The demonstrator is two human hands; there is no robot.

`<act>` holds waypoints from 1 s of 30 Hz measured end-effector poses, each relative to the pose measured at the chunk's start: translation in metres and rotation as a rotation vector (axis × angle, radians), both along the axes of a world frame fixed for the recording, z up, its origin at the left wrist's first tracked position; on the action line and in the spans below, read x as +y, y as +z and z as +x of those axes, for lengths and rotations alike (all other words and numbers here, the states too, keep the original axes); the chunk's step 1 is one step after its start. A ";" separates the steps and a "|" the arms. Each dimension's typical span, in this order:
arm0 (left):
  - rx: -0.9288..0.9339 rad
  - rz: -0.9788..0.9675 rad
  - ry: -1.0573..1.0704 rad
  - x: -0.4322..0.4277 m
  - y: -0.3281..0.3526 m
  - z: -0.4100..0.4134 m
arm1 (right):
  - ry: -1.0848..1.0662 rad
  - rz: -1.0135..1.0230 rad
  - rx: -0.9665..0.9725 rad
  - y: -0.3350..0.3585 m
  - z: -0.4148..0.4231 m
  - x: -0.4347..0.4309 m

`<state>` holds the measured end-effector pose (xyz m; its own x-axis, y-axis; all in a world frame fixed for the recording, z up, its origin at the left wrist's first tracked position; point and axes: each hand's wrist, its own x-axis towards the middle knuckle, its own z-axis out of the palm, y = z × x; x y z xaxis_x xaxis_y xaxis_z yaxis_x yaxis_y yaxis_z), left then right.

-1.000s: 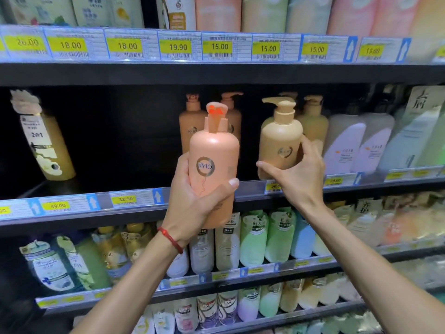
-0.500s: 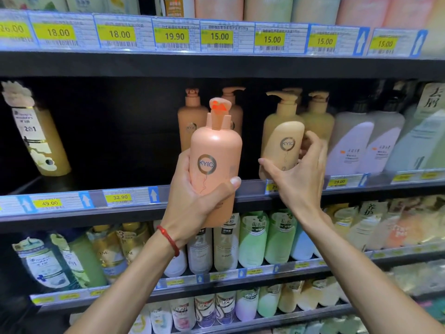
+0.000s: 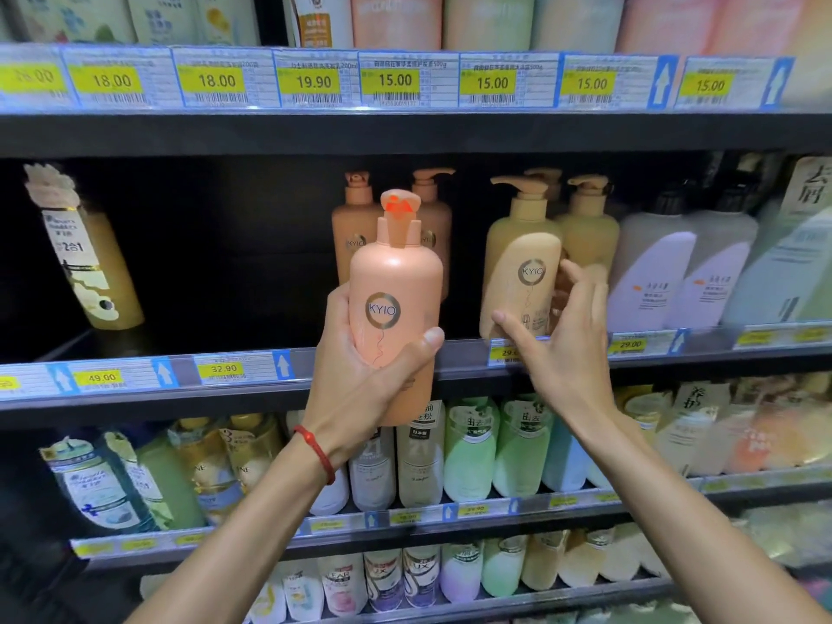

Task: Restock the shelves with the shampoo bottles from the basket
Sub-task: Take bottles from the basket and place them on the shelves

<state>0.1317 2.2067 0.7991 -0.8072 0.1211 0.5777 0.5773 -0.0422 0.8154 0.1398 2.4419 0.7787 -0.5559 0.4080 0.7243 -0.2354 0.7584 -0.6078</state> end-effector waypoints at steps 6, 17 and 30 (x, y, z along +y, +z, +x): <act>-0.007 0.044 0.015 0.015 0.008 0.008 | -0.031 0.300 -0.074 -0.012 0.037 0.033; 0.168 -0.036 0.098 0.057 0.037 0.013 | 0.101 0.467 -0.095 -0.021 0.046 0.071; 0.273 -0.043 0.298 0.071 0.029 -0.004 | 0.093 0.463 -0.025 -0.036 0.042 0.073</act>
